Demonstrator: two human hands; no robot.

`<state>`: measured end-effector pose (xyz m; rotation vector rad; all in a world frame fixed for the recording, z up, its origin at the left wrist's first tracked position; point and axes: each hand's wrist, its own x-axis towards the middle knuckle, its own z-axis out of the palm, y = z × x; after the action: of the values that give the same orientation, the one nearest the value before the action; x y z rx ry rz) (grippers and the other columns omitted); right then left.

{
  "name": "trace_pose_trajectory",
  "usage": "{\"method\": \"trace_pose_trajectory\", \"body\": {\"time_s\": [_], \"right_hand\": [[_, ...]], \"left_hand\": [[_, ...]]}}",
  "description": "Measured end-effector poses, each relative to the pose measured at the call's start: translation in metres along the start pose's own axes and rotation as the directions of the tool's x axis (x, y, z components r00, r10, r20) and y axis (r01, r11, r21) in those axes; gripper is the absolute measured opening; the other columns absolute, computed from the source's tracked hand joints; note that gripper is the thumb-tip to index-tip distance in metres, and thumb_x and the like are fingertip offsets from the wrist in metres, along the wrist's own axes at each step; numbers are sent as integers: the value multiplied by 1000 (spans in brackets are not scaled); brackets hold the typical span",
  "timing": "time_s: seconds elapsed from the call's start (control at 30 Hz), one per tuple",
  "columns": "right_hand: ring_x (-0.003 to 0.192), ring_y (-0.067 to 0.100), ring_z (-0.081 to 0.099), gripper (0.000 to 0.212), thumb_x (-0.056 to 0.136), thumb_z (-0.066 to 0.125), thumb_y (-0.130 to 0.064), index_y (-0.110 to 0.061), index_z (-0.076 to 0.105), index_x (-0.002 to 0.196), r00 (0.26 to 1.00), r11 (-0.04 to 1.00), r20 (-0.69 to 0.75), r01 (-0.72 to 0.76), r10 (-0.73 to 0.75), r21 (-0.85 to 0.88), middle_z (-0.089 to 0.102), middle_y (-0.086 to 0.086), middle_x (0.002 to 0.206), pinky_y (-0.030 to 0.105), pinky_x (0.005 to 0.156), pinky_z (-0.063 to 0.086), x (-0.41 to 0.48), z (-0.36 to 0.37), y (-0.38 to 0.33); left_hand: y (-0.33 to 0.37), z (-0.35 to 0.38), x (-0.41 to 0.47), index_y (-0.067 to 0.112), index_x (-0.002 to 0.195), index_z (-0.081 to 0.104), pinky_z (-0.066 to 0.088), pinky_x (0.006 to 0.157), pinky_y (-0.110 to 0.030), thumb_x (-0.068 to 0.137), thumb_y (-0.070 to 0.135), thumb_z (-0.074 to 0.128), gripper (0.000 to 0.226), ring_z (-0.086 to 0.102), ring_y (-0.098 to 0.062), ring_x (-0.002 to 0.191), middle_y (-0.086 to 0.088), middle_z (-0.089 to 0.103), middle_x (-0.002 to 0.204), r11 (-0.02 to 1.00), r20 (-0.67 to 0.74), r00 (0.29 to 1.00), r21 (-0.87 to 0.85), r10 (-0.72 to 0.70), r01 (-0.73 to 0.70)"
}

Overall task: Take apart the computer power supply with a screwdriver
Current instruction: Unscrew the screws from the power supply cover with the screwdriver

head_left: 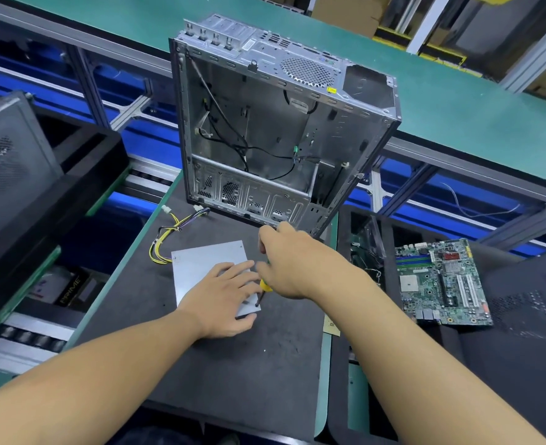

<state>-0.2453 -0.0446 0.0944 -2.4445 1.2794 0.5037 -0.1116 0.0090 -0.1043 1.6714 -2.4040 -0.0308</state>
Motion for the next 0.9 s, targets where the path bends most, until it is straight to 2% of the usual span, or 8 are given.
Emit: {"method": "trace_pose_trajectory", "body": {"time_s": [0.07, 0.2, 0.37, 0.47, 0.53, 0.67, 0.77, 0.9], "right_hand": [[92, 33, 49, 25, 102, 39, -41, -16, 39, 105, 999, 1000, -20, -30, 30, 10, 44, 6, 102, 41, 73, 42, -2, 0, -1], [84, 33, 50, 8, 100, 43, -18, -13, 38, 103, 999, 999, -41, -13, 12, -36, 50, 10, 106, 39, 68, 40, -6, 0, 2], [105, 30, 38, 19, 95, 43, -18, -17, 37, 113, 996, 999, 76, -36, 38, -19, 31, 5, 114, 42, 75, 39, -10, -2, 2], [80, 30, 47, 17, 103, 34, -32, -16, 31, 102, 997, 998, 47, -61, 62, -5, 37, 4, 94, 40, 67, 36, -10, -2, 0], [74, 30, 46, 12, 104, 35, -25, -14, 30, 99, 1000, 1000, 14, -15, 15, -21, 41, 5, 84, 38, 65, 35, -10, 0, -1], [93, 31, 43, 19, 95, 43, -10, -15, 37, 112, 999, 1000, 45, 6, -5, -19, 37, 8, 114, 41, 70, 40, -10, -2, -1], [100, 30, 37, 19, 95, 42, -12, -15, 37, 114, 997, 1000, 77, -9, 9, 1, 34, 7, 116, 41, 74, 38, -9, -5, -1], [67, 25, 45, 14, 102, 35, -27, -14, 30, 99, 999, 999, 11, -36, 36, 11, 41, 4, 84, 36, 57, 31, -6, -3, 0]], "left_hand": [[0, 0, 0, 31, 115, 62, 24, 112, -36, 82, 58, 49, 44, 36, -14, 136, 13, 56, 130, 1000, 35, 999, -3, -4, 4], [-1, 2, -1, 35, 127, 54, 14, 118, -36, 86, 61, 38, 51, 19, -12, 149, 17, 42, 146, 999, 95, 995, -21, -26, 28], [0, 0, 0, 31, 113, 62, 24, 114, -37, 83, 59, 47, 43, 34, -15, 143, 13, 54, 135, 1000, 28, 1000, -18, -3, 3], [1, -1, -1, 31, 106, 62, 31, 111, -37, 81, 58, 53, 38, 44, -17, 134, 12, 58, 125, 1000, 5, 1000, -11, -5, 5], [2, -1, -1, 31, 112, 62, 28, 113, -37, 83, 58, 51, 41, 40, -16, 139, 13, 56, 130, 1000, 18, 1000, -12, -16, 16], [2, -2, -1, 28, 97, 64, 28, 107, -37, 78, 54, 60, 32, 51, -20, 129, 10, 62, 119, 1000, -55, 998, -21, 21, -22], [3, -2, -1, 27, 91, 61, 31, 104, -37, 74, 53, 66, 32, 54, -21, 123, 8, 62, 111, 999, -118, 992, -18, 42, -45], [4, -3, 0, 29, 90, 57, 34, 101, -37, 71, 53, 69, 33, 53, -20, 114, 10, 60, 104, 998, -146, 988, -31, 47, -52]]}}
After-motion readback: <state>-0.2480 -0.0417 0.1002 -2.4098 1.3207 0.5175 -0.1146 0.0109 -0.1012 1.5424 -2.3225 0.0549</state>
